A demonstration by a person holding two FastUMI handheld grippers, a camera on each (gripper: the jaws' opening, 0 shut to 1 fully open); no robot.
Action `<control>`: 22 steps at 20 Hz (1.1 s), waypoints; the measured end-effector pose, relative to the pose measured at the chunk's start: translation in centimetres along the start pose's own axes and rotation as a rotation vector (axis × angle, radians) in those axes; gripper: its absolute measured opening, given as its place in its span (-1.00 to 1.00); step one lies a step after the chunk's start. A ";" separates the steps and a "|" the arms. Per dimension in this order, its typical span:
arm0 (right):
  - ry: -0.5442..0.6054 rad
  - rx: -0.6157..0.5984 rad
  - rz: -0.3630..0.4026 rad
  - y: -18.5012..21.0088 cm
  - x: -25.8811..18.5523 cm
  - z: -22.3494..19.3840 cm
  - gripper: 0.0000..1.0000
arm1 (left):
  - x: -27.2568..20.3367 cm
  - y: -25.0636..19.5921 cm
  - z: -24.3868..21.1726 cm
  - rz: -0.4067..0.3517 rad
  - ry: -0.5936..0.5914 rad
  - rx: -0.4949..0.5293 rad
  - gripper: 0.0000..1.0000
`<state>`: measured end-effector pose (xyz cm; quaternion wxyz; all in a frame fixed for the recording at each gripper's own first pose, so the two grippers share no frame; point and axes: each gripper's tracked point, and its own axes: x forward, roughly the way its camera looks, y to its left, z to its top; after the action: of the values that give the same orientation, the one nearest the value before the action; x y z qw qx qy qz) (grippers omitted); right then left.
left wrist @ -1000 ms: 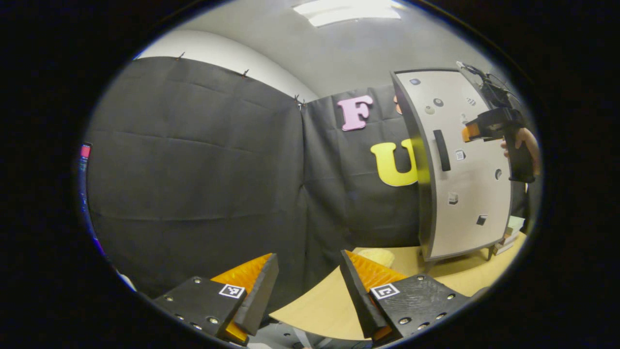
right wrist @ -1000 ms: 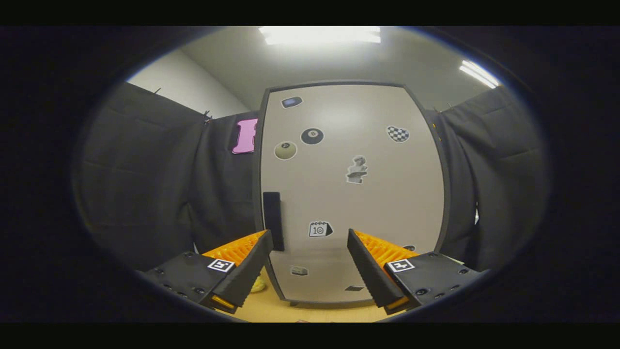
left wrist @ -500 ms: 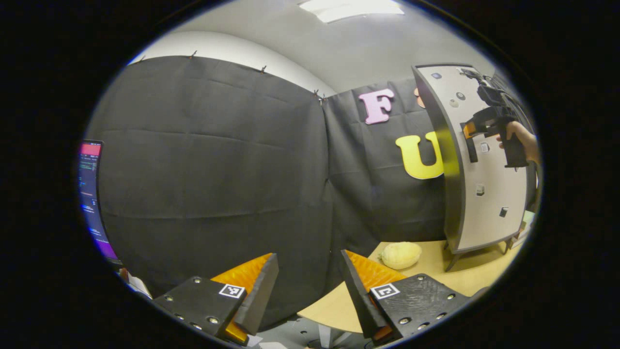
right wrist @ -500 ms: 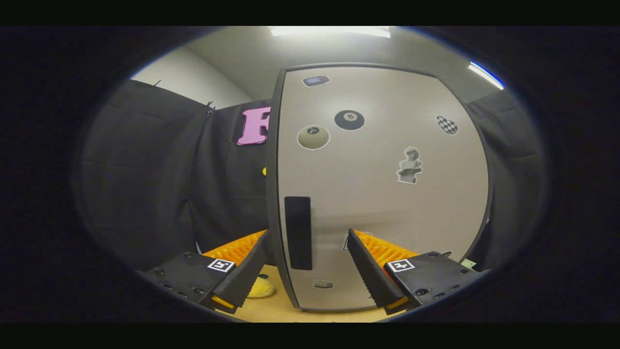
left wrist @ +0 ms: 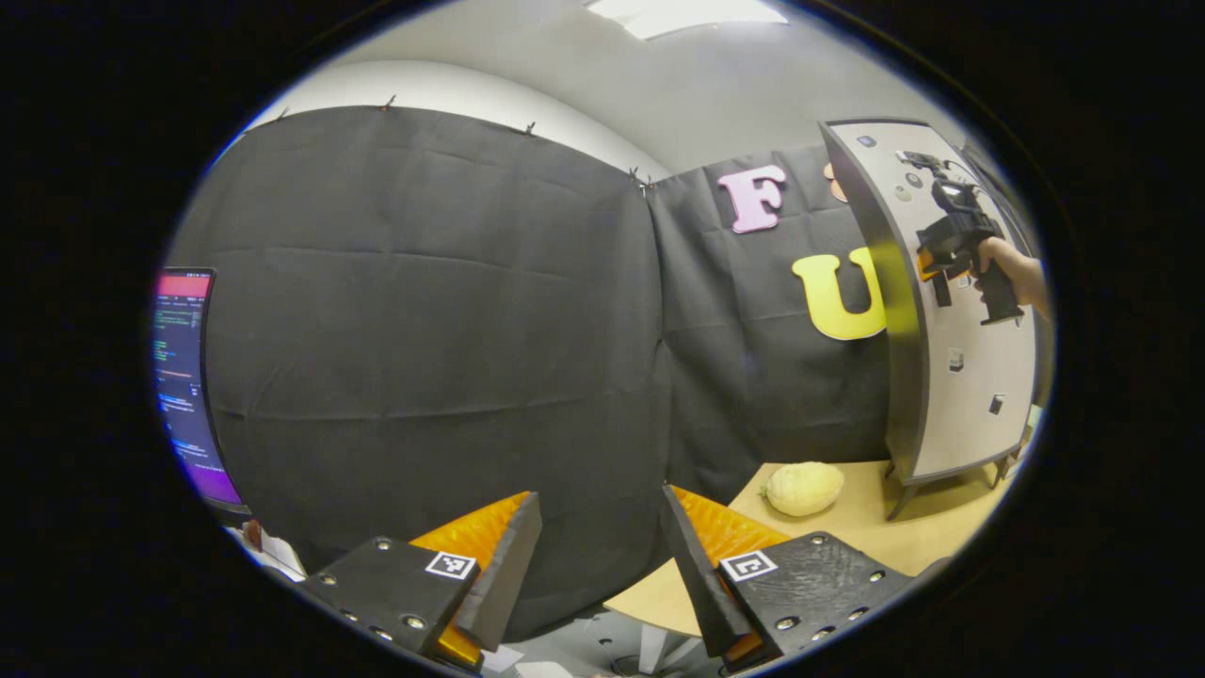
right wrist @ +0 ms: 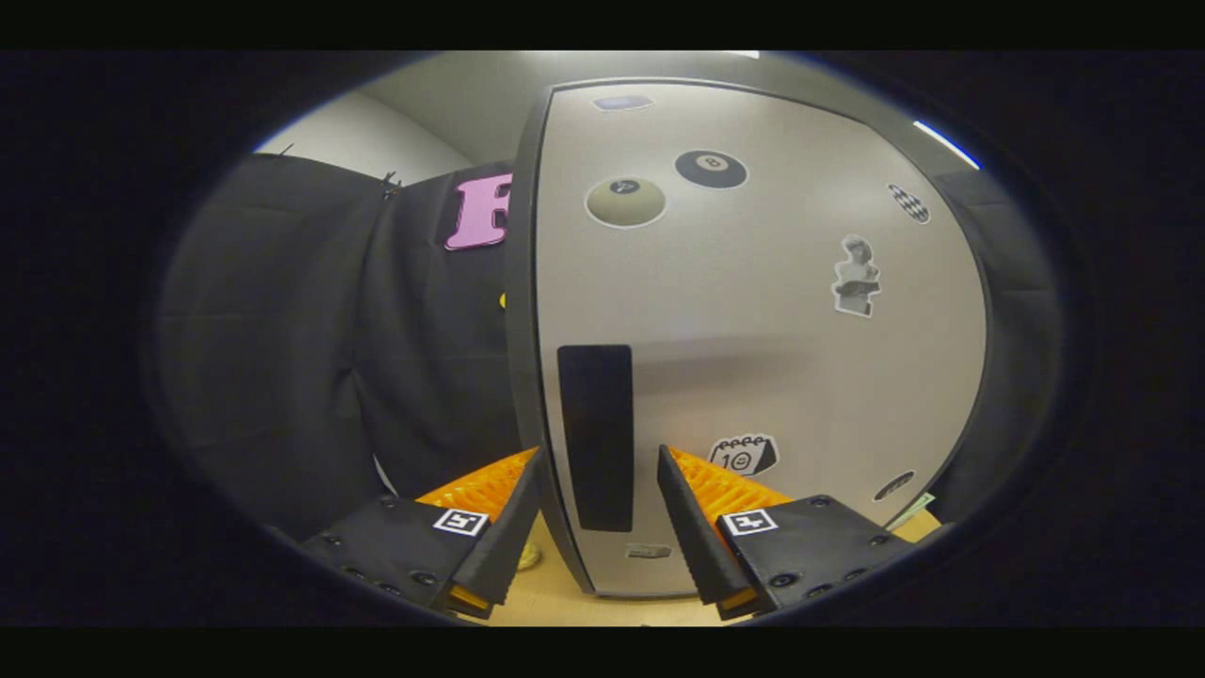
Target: Open the cabinet door with the right hand, grasp the bottle in the cabinet with the left hand and place it on the coaster, then close the cabinet door with the right hand.
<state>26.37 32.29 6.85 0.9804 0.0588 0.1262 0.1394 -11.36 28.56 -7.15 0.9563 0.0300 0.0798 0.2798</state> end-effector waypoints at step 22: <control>0.043 -0.040 0.101 0.0 -3.1 -0.3 -0.61 | -0.7 -3.2 1.2 -0.111 -0.039 -0.008 0.52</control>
<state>23.38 31.47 7.26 0.9701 0.0428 0.1412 0.1925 -10.04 25.48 -6.23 0.9718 0.0274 0.0615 0.2261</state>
